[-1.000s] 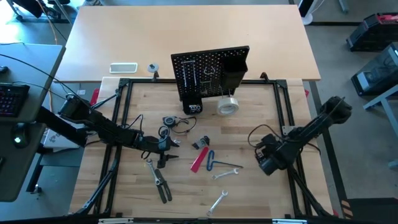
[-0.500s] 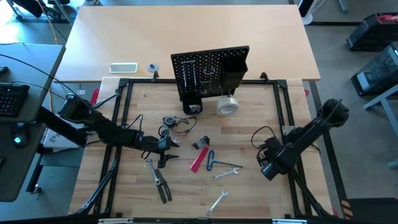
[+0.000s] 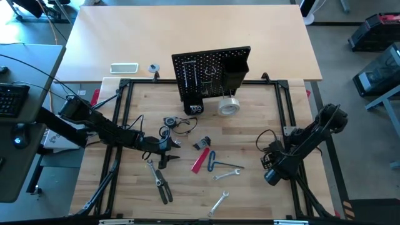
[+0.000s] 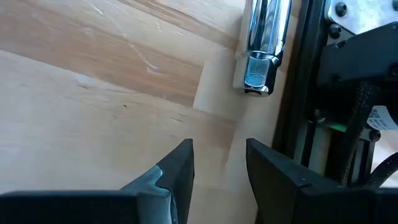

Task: Hang tools onto peg board
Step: Put the socket into the bottom black bin on the peg board

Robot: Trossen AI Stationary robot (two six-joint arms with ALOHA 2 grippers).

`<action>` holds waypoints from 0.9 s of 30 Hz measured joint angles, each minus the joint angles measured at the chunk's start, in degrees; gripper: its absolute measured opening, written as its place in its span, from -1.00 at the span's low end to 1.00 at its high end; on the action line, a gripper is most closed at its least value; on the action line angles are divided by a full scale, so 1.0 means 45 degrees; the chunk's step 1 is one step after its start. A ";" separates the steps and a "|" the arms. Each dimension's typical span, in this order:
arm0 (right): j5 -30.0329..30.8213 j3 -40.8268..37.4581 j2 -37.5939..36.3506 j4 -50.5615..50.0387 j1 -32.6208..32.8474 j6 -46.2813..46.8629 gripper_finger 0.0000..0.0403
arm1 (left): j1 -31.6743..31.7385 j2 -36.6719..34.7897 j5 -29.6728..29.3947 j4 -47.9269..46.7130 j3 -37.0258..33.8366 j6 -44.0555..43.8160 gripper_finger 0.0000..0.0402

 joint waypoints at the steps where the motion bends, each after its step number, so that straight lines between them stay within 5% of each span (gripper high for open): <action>1: 0.0002 0.0000 0.0139 0.0003 0.0002 0.0000 -0.32 | 0.0000 0.0000 -0.0002 0.0011 0.0000 -0.0060 0.15; 12: 0.1423 -0.0012 0.1875 0.0085 -0.0442 -0.0240 -0.32 | 0.0000 0.0000 -0.0005 0.0120 0.0000 -0.0753 0.15; 27: 0.5006 -0.1117 0.1290 0.2650 -0.1146 -0.0578 -0.32 | 0.0017 0.0000 -0.0049 0.0101 0.0000 -0.1568 0.15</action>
